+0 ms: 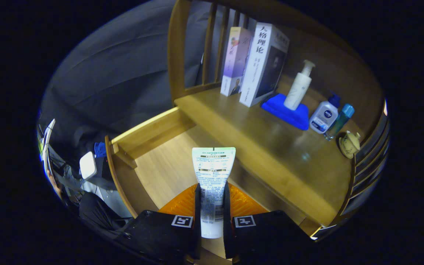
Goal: Pull open the drawer, take out the items inside it, and place them on the countertop above the cabinet.
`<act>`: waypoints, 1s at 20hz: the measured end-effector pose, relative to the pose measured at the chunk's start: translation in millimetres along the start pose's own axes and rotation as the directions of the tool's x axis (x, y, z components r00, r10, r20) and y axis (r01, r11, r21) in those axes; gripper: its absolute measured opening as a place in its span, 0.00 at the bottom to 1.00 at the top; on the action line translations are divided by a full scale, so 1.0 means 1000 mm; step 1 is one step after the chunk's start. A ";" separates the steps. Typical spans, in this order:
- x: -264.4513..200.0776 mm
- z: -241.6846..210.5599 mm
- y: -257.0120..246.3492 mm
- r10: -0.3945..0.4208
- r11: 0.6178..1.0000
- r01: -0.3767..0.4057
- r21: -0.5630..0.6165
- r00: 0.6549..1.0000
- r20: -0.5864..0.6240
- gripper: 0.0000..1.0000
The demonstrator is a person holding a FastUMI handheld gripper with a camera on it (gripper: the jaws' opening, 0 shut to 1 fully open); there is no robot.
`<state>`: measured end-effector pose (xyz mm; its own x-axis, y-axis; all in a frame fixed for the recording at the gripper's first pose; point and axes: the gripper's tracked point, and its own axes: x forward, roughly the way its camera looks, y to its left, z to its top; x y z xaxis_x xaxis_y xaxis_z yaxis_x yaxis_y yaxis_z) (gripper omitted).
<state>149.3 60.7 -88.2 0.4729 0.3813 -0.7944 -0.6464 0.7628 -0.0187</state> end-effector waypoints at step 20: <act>0.048 0.051 -0.125 -0.176 0.749 0.129 0.650 0.984 0.008 0.35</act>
<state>283.3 9.9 -92.9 0.5840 0.2451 -0.7739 -0.0339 0.9599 0.2784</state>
